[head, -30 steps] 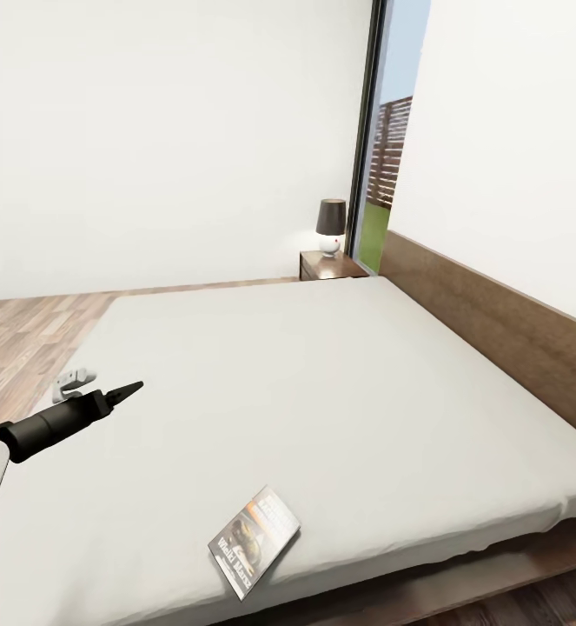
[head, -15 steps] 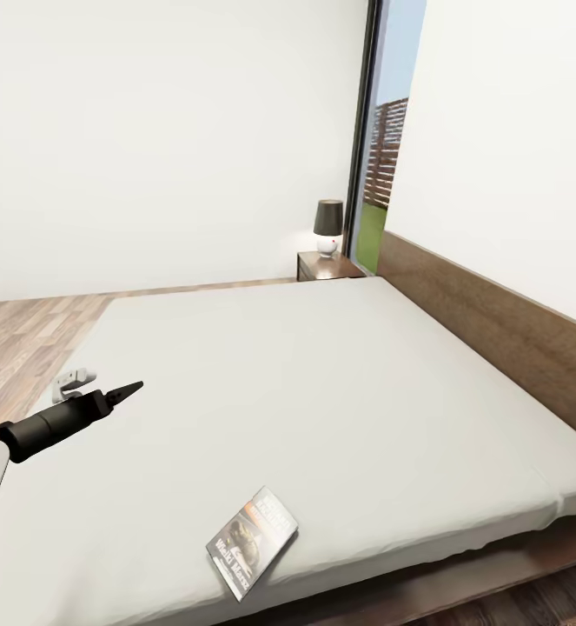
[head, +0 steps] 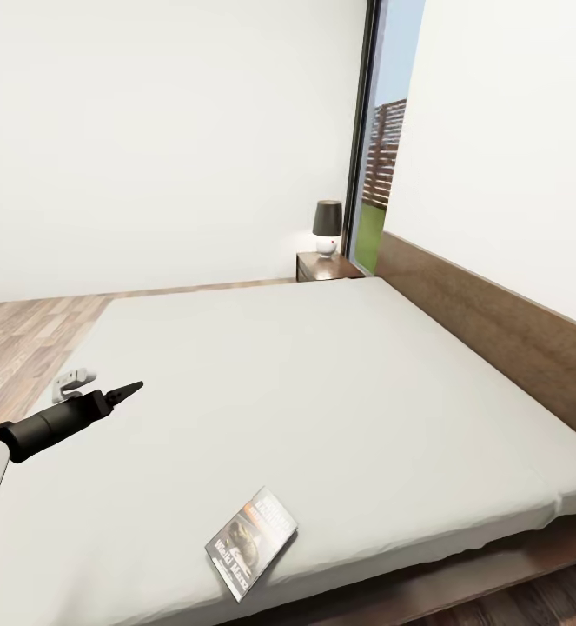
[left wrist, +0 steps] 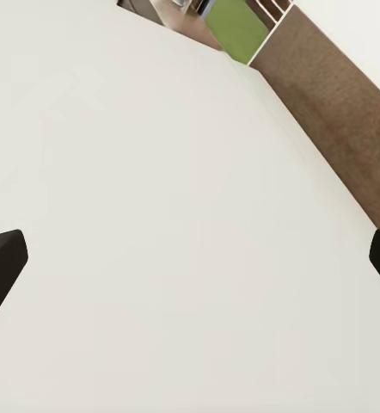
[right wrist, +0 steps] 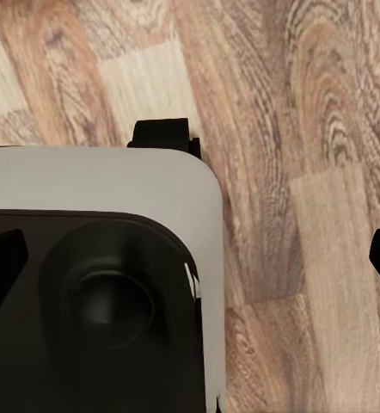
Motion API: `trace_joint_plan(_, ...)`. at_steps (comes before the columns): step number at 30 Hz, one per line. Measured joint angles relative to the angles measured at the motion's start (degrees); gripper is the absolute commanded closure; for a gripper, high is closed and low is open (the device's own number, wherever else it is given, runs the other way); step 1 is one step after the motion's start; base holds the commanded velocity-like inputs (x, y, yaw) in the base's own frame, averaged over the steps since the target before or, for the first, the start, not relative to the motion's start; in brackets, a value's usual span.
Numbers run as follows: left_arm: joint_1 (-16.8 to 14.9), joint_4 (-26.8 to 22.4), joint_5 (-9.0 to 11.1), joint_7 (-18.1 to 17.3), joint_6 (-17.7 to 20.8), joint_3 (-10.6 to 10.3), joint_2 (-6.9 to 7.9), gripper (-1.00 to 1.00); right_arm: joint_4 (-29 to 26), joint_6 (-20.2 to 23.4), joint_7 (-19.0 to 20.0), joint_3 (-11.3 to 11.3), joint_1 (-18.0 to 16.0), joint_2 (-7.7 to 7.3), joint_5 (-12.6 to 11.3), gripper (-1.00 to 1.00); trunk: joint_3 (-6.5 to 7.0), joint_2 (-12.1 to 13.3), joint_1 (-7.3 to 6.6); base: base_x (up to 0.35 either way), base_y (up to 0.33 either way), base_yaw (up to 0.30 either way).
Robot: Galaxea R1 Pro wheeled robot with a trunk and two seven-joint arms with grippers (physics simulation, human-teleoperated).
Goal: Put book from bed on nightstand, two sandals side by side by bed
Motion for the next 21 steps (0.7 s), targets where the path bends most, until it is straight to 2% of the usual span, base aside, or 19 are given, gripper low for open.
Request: trace_joint_plan(21,0.0,0.0,0.0,0.0,-0.1,0.0,0.00,-1.00,0.1,0.0,0.0,0.0,0.0,0.01,0.0,-1.00,0.01,0.0,0.00,0.000,0.000,-0.040)
